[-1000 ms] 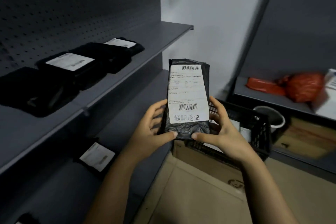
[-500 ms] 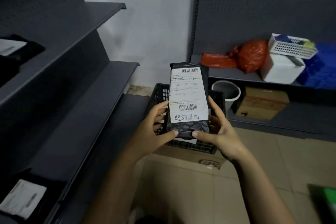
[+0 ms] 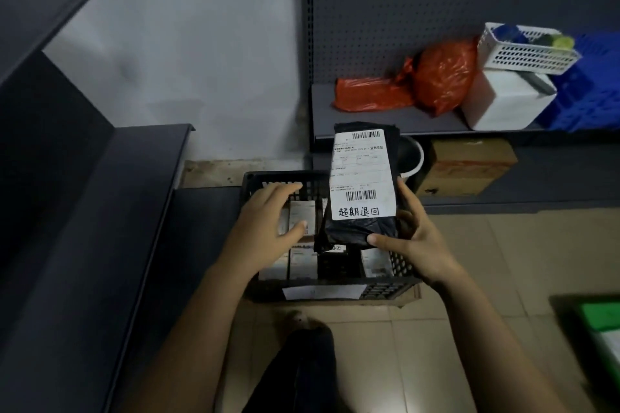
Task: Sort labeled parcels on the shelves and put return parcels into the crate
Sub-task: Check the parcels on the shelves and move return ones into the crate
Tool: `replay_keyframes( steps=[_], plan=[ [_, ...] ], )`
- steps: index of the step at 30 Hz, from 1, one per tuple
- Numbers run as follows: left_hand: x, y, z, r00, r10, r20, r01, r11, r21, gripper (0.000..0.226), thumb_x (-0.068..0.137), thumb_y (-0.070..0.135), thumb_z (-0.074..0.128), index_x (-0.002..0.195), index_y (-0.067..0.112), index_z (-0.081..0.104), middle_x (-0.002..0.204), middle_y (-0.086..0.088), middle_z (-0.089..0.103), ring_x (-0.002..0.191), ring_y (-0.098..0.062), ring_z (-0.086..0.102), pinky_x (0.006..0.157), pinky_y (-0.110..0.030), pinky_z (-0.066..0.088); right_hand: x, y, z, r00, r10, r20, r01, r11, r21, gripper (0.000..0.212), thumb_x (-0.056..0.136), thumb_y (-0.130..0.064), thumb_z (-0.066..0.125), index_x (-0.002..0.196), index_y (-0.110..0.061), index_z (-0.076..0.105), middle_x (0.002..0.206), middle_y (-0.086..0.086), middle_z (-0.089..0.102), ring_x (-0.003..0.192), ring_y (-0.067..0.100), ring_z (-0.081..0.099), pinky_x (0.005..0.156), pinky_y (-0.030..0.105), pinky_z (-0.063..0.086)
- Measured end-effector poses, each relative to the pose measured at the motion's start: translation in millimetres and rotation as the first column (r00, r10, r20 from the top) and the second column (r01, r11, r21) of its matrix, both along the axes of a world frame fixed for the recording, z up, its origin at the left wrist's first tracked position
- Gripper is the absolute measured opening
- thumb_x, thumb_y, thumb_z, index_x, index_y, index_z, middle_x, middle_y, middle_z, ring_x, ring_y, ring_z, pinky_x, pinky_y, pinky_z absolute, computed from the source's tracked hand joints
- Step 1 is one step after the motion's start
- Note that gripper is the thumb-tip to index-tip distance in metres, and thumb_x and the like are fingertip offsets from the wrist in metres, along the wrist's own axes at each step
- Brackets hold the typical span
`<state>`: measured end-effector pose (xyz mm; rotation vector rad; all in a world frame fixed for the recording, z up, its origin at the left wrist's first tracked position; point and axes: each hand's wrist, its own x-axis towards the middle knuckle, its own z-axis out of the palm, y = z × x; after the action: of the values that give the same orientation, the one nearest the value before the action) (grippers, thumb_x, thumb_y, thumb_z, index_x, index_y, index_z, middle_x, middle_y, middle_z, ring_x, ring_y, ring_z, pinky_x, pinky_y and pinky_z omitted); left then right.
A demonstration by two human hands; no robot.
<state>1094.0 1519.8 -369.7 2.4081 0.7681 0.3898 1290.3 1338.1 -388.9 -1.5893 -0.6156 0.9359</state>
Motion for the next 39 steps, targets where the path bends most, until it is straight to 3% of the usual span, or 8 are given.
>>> replay_keyframes(
  steps=[10,16,22,25,28,30,34,39],
  plan=[
    [38,100,-119,0.977,-0.090,-0.196,0.087,0.996,-0.024,0.054,0.088,0.025,0.066,0.138,0.016,0.048,0.132,-0.001,0.051,0.121,-0.020,0.046,0.100,-0.033,0.038,26,78,-100,0.993,0.041,-0.113,-0.068,0.966,-0.249,0.103,0.068,-0.007,0.084,0.138,-0.060,0.031,0.127,-0.014,0.056,0.119,0.001,0.052,0.080,0.014,0.051],
    [28,101,-208,0.955,-0.081,-0.287,0.038,0.988,-0.150,0.051,0.087,0.021,0.065,0.136,0.016,0.050,0.128,-0.003,0.054,0.116,-0.022,0.049,0.096,-0.039,0.043,30,102,-181,0.973,0.130,-0.191,-0.192,0.914,-0.357,0.102,0.070,0.002,0.082,0.145,-0.046,0.033,0.122,-0.014,0.058,0.116,0.005,0.057,0.093,0.021,0.052],
    [19,96,-272,0.944,-0.024,-0.329,-0.056,0.971,-0.231,0.052,0.085,0.021,0.067,0.134,0.016,0.051,0.127,-0.006,0.054,0.114,-0.024,0.049,0.094,-0.043,0.046,33,118,-260,0.921,0.267,-0.284,-0.366,0.843,-0.394,0.095,0.071,0.003,0.081,0.137,-0.052,0.040,0.124,-0.013,0.063,0.124,0.009,0.053,0.099,0.027,0.048],
    [16,100,-297,0.938,0.048,-0.343,-0.144,0.955,-0.260,0.062,0.084,0.025,0.069,0.139,0.016,0.044,0.144,-0.008,0.038,0.131,-0.025,0.033,0.108,-0.044,0.035,37,126,-286,0.885,0.311,-0.347,-0.441,0.800,-0.407,0.089,0.072,0.008,0.077,0.135,-0.047,0.046,0.116,-0.013,0.066,0.119,0.011,0.058,0.095,0.029,0.052],
    [14,104,-316,0.910,0.122,-0.396,-0.267,0.904,-0.335,0.085,0.083,0.037,0.070,0.152,0.028,0.020,0.160,-0.001,-0.004,0.144,-0.017,-0.001,0.113,-0.042,0.012,42,139,-298,0.845,0.318,-0.430,-0.494,0.773,-0.397,0.082,0.073,0.018,0.070,0.132,-0.036,0.051,0.120,-0.005,0.065,0.111,0.010,0.062,0.087,0.028,0.056],
    [13,108,-322,0.886,0.134,-0.443,-0.343,0.834,-0.433,0.098,0.082,0.040,0.072,0.153,0.035,0.005,0.160,0.006,-0.013,0.145,-0.016,-0.008,0.115,-0.047,0.008,45,148,-305,0.826,0.320,-0.465,-0.518,0.755,-0.401,0.080,0.073,0.021,0.066,0.129,-0.034,0.052,0.126,-0.004,0.063,0.111,0.014,0.063,0.086,0.034,0.057],
    [11,109,-325,0.885,0.134,-0.446,-0.376,0.771,-0.513,0.100,0.082,0.036,0.073,0.154,0.030,0.004,0.155,-0.002,0.017,0.142,-0.018,0.012,0.116,-0.043,0.018,47,159,-309,0.861,0.253,-0.441,-0.457,0.763,-0.457,0.080,0.073,0.020,0.066,0.133,-0.029,0.046,0.133,-0.005,0.056,0.117,0.024,0.060,0.089,0.043,0.055],
    [-3,97,-329,0.856,0.128,-0.501,-0.430,0.713,-0.553,0.105,0.076,0.038,0.078,0.154,0.034,0.008,0.152,-0.005,0.021,0.140,-0.019,0.018,0.114,-0.043,0.024,30,162,-315,0.967,0.015,-0.255,-0.172,0.778,-0.604,0.063,0.076,0.011,0.072,0.127,-0.016,0.048,0.126,0.005,0.057,0.093,0.027,0.066,0.084,0.058,0.052]
  ],
)
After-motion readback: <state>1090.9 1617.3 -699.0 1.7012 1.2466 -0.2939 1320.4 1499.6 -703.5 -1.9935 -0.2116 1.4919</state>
